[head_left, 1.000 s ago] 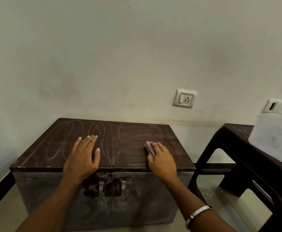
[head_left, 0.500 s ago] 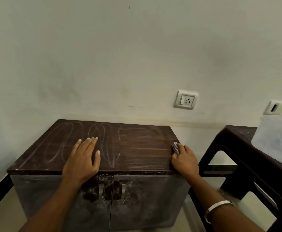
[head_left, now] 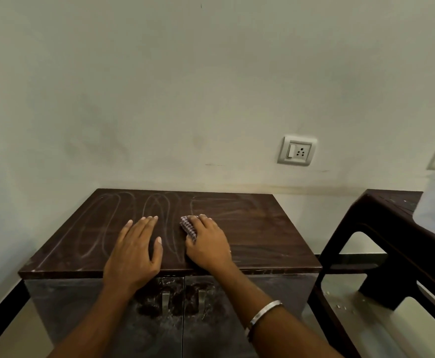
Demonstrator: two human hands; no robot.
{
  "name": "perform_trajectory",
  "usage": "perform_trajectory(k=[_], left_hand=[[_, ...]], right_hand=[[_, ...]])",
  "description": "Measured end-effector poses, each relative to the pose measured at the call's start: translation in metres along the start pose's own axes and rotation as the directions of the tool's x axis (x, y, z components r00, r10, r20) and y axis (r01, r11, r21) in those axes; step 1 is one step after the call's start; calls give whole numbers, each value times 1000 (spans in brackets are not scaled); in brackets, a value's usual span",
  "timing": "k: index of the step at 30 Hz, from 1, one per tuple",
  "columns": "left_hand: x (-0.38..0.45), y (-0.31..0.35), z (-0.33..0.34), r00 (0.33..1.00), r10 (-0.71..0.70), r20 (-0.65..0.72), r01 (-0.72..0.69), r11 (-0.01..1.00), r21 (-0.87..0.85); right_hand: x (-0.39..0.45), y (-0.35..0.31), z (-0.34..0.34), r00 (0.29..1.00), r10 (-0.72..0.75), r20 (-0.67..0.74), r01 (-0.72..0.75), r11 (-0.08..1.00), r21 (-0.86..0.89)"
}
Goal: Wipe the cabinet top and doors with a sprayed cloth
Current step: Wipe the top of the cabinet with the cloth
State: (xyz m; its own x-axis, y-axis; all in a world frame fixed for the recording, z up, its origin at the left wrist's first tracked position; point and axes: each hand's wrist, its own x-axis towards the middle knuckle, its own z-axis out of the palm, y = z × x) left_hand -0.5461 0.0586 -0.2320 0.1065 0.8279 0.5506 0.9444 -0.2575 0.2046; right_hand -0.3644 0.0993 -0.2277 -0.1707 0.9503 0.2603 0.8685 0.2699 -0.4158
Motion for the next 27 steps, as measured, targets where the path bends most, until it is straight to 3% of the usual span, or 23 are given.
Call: perform_trajectory(k=[5, 13, 16, 21, 27], left_hand=[[0, -2, 1, 1000, 1, 13, -1, 1000, -16], [0, -4, 5, 1000, -2, 12, 2, 1000, -11], [1, -5, 5, 1000, 0, 7, 0, 1000, -10], [0, -7, 7, 1000, 10, -2, -10, 999, -31], [0, -7, 8, 999, 31, -17, -32, 999, -43]], right_hand=[[7, 31, -17, 999, 5, 31, -4, 1000, -18], [26, 135, -73, 949, 306, -76, -312, 948, -69], [38, 155, -80, 932, 350, -93, -356, 933, -53], [66, 153, -68, 907, 385, -169, -400, 914, -64], [104, 105, -37, 950, 292, -110, -300, 952, -66]])
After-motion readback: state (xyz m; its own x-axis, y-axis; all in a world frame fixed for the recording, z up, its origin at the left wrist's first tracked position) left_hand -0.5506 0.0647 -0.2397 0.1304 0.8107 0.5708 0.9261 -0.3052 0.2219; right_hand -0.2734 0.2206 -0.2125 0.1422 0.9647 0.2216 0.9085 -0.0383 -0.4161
